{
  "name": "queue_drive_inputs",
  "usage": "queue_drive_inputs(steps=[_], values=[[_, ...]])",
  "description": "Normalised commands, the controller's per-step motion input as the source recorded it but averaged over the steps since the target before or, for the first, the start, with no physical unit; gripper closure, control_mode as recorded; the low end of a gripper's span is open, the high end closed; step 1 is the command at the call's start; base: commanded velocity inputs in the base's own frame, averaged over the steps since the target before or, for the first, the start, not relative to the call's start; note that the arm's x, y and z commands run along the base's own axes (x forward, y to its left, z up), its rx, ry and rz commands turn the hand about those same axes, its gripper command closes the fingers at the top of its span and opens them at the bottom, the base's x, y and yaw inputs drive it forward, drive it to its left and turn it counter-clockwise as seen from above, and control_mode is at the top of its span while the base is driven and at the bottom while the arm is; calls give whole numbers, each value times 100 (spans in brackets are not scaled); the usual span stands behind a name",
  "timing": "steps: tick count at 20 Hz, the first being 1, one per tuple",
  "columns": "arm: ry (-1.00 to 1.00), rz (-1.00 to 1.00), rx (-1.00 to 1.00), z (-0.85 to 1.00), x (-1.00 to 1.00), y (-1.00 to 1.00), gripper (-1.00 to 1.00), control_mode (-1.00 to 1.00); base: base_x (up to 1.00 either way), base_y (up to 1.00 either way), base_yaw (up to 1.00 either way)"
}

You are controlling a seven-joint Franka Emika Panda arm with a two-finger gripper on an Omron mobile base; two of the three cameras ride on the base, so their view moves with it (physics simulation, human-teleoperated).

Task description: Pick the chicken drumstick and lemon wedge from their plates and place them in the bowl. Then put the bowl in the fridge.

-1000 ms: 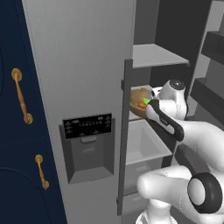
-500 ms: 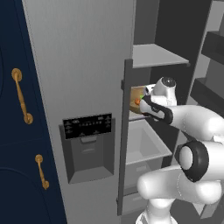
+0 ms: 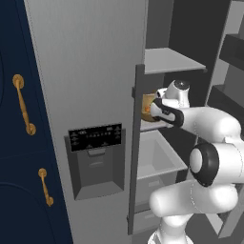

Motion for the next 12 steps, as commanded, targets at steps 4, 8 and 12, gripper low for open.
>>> queue_drive_inputs(steps=[4,8,12], values=[[-17,0,0,0,-33,-3,-100,-100,0,0,0],[-19,-3,1,14,-78,0,-100,-100,0,0,0],[-2,-7,3,38,-100,1,-100,-100,0,0,0]])
